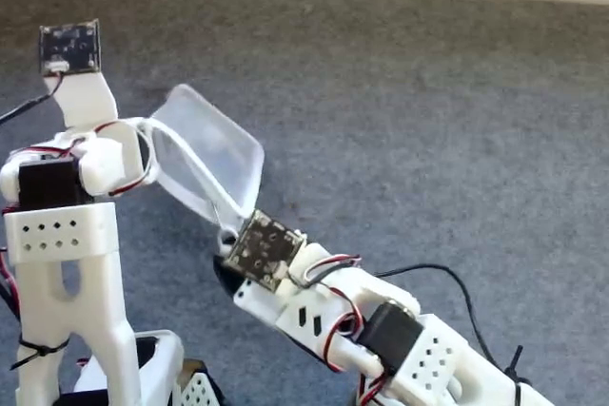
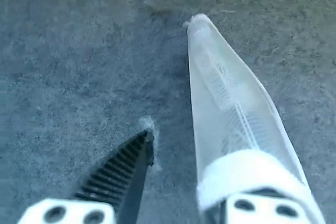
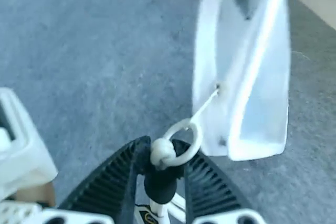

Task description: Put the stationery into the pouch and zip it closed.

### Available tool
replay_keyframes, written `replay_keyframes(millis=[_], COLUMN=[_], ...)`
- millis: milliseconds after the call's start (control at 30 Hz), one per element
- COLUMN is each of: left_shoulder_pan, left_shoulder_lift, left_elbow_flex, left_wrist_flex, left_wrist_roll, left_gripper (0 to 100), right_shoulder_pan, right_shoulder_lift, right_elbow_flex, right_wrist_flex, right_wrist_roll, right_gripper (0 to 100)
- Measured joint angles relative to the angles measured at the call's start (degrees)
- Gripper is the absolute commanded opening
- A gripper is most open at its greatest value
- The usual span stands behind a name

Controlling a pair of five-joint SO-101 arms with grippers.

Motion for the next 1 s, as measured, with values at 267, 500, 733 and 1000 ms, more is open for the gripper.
replay_keyframes(millis=[267, 500, 733, 1000], left_shoulder_pan=[9.2, 16.6, 26.6, 38.0], left_shoulder_lift=[0.0, -0.1, -0.1, -0.1], left_elbow_flex=[-4.1, -5.1, -10.4, -15.3], left_wrist_flex=[0.0, 0.0, 3.4, 8.9], left_wrist_roll=[-12.1, -22.2, -27.3, -28.6], left_gripper=[21, 21, 24, 24], right_shoulder_pan=[-3.1, -3.4, -3.8, -8.6], right_shoulder_lift=[-0.5, -10.9, -30.9, -37.1], right_elbow_flex=[-2.6, -2.6, -1.2, 4.3], right_wrist_flex=[11.7, 20.6, 27.2, 29.5], right_wrist_roll=[3.0, 3.0, 3.0, 3.3], right_gripper=[0.4, 0.4, 0.4, 0.4])
